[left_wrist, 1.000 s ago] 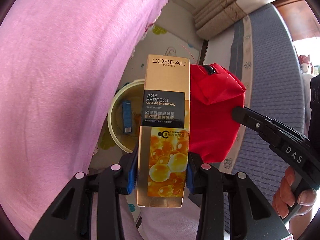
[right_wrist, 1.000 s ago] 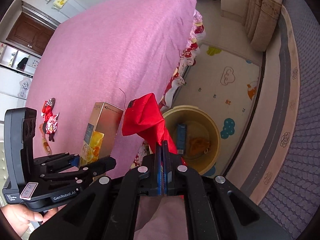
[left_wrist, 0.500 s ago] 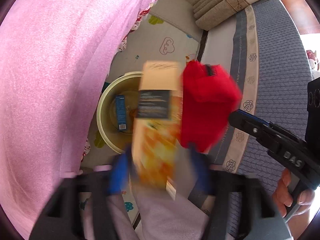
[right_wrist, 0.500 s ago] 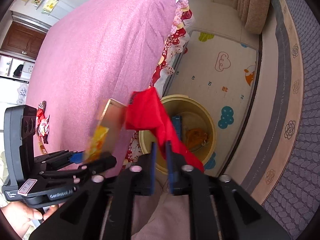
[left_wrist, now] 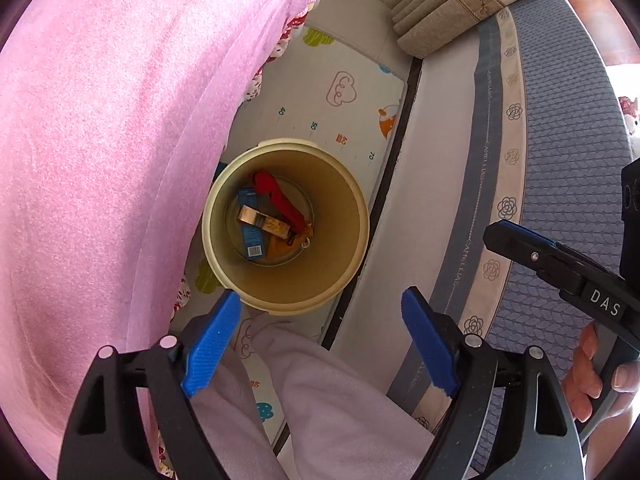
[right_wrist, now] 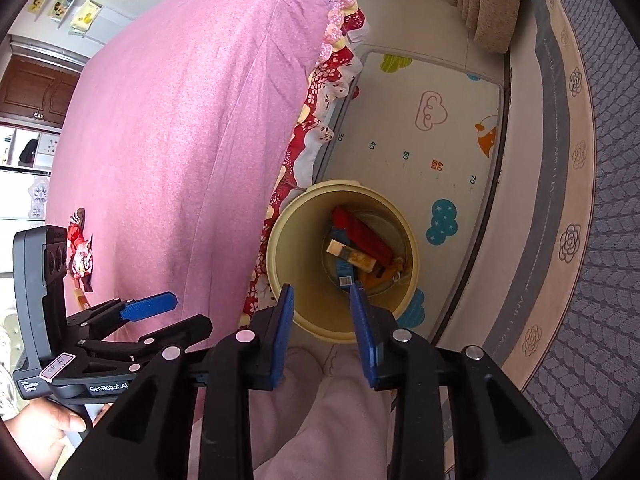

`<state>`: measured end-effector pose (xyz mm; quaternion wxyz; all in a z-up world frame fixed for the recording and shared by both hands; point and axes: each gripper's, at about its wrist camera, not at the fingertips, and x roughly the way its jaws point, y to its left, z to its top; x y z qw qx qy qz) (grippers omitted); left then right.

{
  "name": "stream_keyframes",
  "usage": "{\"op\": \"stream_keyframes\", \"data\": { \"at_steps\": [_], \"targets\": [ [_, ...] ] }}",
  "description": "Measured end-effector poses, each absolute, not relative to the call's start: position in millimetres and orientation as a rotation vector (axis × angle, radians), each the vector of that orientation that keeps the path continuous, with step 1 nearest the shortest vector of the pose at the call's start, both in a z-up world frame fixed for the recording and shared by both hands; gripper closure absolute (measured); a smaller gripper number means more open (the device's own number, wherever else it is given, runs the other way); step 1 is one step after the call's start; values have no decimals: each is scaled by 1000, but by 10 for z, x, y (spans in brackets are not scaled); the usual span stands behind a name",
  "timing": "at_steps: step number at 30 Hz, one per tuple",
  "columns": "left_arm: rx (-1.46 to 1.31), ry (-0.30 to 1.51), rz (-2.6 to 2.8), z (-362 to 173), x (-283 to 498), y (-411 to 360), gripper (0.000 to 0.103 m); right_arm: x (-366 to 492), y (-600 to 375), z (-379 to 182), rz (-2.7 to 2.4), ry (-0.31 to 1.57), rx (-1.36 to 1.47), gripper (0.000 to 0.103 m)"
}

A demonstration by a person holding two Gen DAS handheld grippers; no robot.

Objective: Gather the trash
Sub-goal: 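Move both grippers back over the remaining items on the bed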

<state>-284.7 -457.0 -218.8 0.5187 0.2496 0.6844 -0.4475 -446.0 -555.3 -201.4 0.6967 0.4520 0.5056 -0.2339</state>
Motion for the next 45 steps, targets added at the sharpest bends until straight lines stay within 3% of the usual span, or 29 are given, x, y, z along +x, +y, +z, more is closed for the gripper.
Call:
{"op": "stream_keyframes", "data": {
  "at_steps": [15, 35, 45],
  "targets": [
    [345, 1573, -985, -1647, -2164, -3978, 21, -3580, -5169, -1371, -366, 1116, 827, 73],
    [-89, 1390, -456, -912, -411, -965, 21, -1290, -2992, -659, 72, 1154, 515, 73],
    [-152, 1323, -318, -920, 164, -193, 21, -399, -2349, -626, 116, 1156, 388, 73]
  ]
}}
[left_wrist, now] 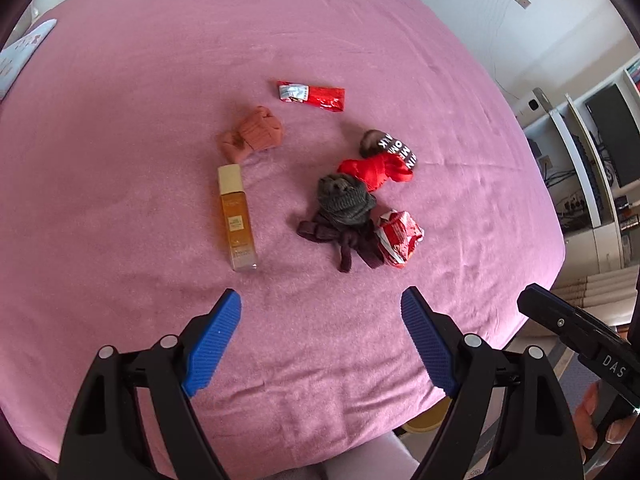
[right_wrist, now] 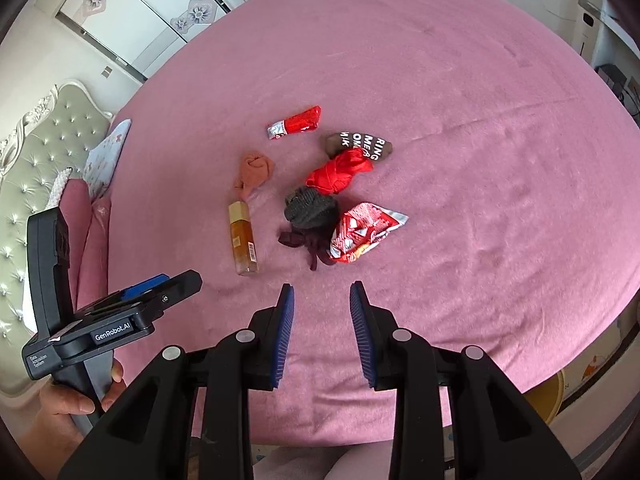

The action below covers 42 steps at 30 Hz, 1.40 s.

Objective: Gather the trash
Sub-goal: 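Move both grippers back over the remaining items on the bed, then grasp the gold L'Oréal bottle with the left gripper while the right gripper grasps the dark knit glove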

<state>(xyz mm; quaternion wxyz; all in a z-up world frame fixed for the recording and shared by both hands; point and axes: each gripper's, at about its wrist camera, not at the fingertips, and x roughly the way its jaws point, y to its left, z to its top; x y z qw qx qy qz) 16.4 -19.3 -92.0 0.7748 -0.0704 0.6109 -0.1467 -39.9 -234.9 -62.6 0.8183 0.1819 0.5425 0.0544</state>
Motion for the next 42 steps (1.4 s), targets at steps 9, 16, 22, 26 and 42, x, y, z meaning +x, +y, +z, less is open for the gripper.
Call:
{"op": "stream_keyframes", "data": {
  "at_steps": [9, 16, 22, 26, 42],
  "targets": [
    [-208, 1363, -237, -1281, 612, 2, 21, 245, -2062, -907, 174, 1224, 308, 66],
    [-234, 1436, -184, -1736, 914, 61, 21, 647, -1883, -1224, 223, 1285, 255, 66],
    [-263, 1497, -159, -2105, 1111, 75, 22, 891, -1868, -1478, 234, 1338, 261, 66],
    [-284, 1544, -155, -2347, 1232, 71, 32, 997, -1851, -1609, 240, 1361, 256, 66],
    [-254, 1593, -123, -2572, 1241, 125, 71, 1237, -1719, -1995, 229, 1444, 209, 57]
  ]
}}
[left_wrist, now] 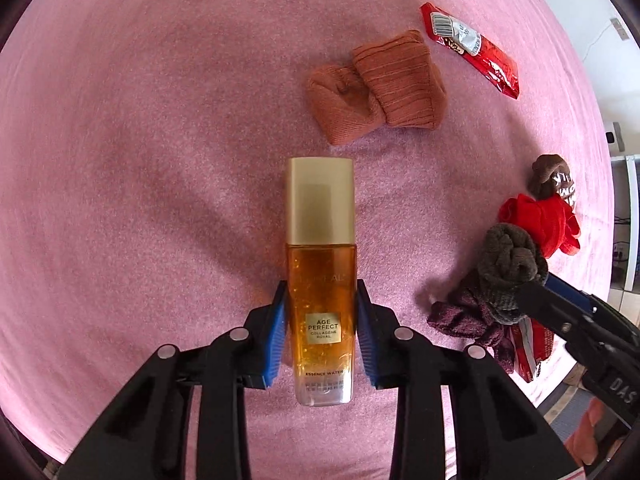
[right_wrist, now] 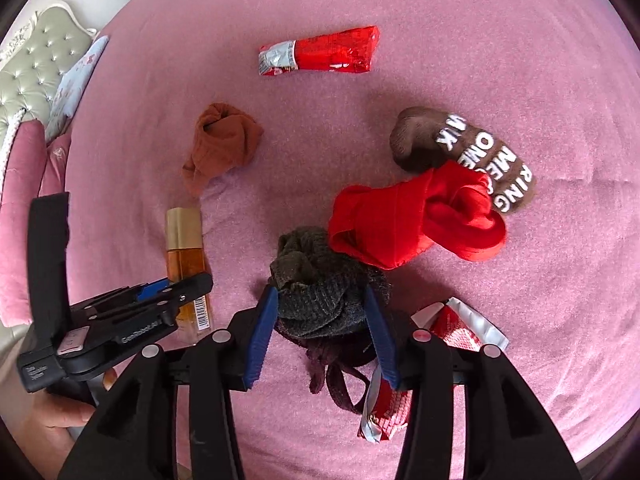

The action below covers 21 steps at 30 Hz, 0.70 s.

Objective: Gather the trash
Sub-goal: 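Grasp the gold L'Oréal bottle with the left gripper while the right gripper grasps the dark knit glove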

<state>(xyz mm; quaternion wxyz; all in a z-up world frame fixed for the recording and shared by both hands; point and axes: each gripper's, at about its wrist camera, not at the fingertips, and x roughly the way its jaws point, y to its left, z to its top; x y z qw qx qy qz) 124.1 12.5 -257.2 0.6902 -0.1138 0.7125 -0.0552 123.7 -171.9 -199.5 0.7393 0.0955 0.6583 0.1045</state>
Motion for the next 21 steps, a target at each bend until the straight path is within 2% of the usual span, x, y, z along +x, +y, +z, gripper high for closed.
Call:
{"op": "stream_keyframes", "data": {
  "at_steps": [5, 6, 10, 21],
  "targets": [
    [-272, 1586, -121, -2556, 1239, 229, 71, 1286, -1687, -2153, 200, 1476, 207, 59],
    [-278, 1585, -122, -2551, 1238, 239, 71, 1294, -1686, -2152, 208, 1476, 220, 66],
    [-300, 1575, -135, -2446, 1244, 260, 71, 1265, -1674, -2076, 220, 1453, 229, 81],
    [-343, 1531, -174, -1915, 1001, 528, 71, 892, -1665, -1443, 281, 1361, 264, 82]
  ]
}}
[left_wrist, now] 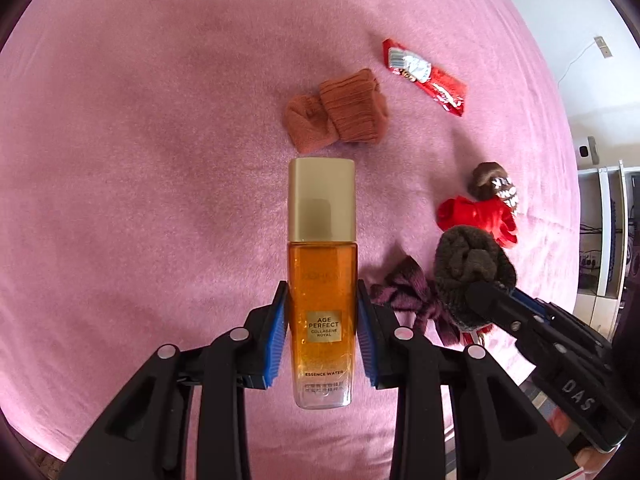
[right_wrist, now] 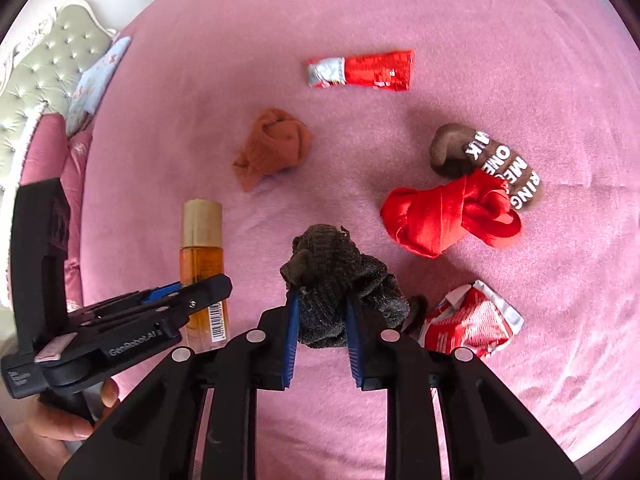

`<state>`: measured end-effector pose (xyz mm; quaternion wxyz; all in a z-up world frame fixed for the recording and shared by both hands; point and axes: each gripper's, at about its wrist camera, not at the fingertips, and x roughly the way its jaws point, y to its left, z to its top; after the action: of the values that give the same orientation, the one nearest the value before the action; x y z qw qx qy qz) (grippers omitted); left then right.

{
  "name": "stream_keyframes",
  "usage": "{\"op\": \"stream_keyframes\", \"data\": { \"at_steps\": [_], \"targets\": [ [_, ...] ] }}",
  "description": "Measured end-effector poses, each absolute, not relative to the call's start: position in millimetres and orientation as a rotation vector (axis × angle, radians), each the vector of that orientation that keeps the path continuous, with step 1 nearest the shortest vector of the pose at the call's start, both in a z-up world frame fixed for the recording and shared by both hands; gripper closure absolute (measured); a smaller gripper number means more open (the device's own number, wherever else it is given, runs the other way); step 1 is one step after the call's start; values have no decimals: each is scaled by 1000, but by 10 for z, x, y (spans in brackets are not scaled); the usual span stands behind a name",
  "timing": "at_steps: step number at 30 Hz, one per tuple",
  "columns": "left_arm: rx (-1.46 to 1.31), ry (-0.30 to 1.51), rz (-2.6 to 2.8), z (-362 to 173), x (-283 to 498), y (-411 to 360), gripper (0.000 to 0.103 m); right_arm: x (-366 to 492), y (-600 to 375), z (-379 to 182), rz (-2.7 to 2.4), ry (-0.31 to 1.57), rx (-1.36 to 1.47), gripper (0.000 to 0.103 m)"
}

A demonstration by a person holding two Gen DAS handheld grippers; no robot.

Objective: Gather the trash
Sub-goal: 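Grasp the gold L'Oréal bottle with the left gripper while the right gripper grasps the dark knit glove, then lift the bottle and glove off the bed with both grippers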

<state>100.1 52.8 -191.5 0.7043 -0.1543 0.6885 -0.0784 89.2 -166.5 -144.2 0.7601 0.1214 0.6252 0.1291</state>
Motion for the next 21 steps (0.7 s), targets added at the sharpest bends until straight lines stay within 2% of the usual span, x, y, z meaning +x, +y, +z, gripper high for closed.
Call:
{"op": "stream_keyframes", "data": {
  "at_steps": [10, 21],
  "targets": [
    [-261, 1468, -243, -1295, 599, 451, 71, 389, -1787, -792, 242, 1255, 367, 82],
    [-153, 1426, -402, -982, 107, -17, 71, -445, -2238, -682, 79, 1186, 501, 82]
  ]
}}
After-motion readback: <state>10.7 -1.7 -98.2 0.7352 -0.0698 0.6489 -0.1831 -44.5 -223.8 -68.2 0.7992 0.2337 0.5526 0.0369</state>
